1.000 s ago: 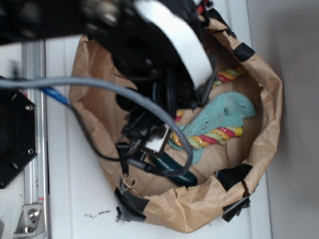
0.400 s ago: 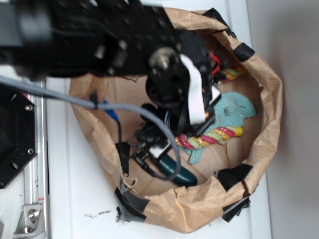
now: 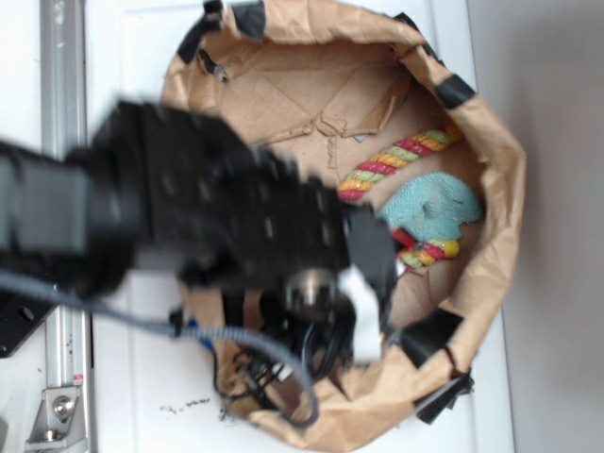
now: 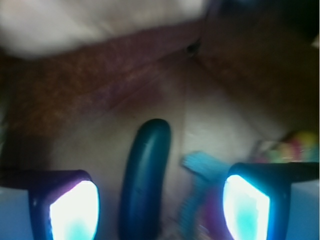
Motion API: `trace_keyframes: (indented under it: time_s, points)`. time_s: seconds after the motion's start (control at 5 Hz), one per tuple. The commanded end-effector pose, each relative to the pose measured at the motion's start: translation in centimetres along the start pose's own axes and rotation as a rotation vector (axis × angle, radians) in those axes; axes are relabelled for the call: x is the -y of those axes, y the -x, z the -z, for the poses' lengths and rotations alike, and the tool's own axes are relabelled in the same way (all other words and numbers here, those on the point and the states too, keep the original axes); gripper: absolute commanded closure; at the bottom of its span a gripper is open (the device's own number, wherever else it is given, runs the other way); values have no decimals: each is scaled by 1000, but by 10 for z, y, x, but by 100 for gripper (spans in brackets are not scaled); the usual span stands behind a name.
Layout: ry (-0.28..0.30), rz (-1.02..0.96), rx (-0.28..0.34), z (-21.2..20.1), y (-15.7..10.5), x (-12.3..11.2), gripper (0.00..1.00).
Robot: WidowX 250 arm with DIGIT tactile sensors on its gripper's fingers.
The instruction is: Grab the plastic pickle.
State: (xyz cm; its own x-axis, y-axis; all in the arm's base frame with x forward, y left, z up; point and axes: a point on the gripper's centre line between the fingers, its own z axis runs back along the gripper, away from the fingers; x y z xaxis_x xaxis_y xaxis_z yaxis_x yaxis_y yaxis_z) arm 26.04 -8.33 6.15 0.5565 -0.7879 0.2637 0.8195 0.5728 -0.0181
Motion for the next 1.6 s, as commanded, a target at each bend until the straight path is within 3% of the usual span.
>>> trace_keyframes:
  time_s: [0.0,0.2,0.4,0.6,1.0,1.2,1.4]
  points:
    - [4,73,-98,25,-17,30,0]
    - [-17,46,-175,32,-17,28,0]
    - [-46,-143,-235,29,-9,9,80]
    - [-47,-270,-222,19,1,-11,100]
    - [-77,-418,-174,-20,14,-38,100]
    - [-77,-451,-86,-52,14,-46,7]
    - [-69,-488,-47,-66,6,-40,0]
